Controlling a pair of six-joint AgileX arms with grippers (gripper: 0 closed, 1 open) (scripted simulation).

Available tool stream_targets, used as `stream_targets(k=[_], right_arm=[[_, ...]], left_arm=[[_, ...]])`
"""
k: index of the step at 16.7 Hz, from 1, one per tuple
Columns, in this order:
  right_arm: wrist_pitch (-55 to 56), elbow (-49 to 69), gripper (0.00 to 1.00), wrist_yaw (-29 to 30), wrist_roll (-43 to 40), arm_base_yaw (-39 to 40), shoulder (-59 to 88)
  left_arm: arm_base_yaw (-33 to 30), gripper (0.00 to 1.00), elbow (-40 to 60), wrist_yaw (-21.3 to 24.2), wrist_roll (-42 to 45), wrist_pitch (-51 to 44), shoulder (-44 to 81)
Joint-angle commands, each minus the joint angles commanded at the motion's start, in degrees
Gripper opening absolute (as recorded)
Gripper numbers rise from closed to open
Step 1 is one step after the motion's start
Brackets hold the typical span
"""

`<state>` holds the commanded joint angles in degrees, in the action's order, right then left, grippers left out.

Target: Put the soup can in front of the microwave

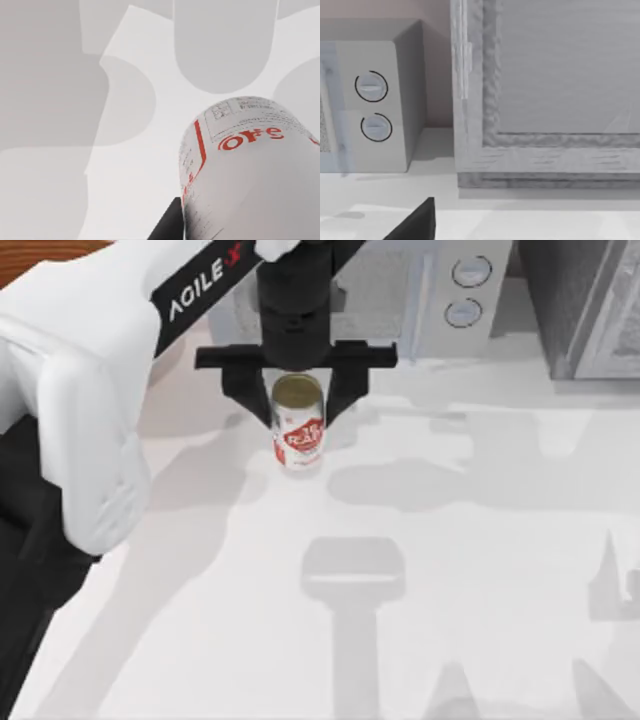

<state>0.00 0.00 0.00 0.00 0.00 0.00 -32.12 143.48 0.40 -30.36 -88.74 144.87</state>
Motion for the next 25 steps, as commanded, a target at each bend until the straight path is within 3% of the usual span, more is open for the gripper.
stream_targets(k=[9,22,25], right_arm=[[0.0,0.0,1.00,0.0,0.0,0.0,0.0],[0.0,0.0,1.00,0.0,0.0,0.0,0.0],[0.0,0.0,1.00,0.0,0.0,0.0,0.0]], left_arm=[[-0.3,0.00,-3.3,0.0,-0.1,2.5,-0.8],[-0.3,0.98,-3.3,0.0,-0.1,2.5,-0.8],[-0.3,1.00,-3.3,0.0,-0.1,2.5,-0.8]])
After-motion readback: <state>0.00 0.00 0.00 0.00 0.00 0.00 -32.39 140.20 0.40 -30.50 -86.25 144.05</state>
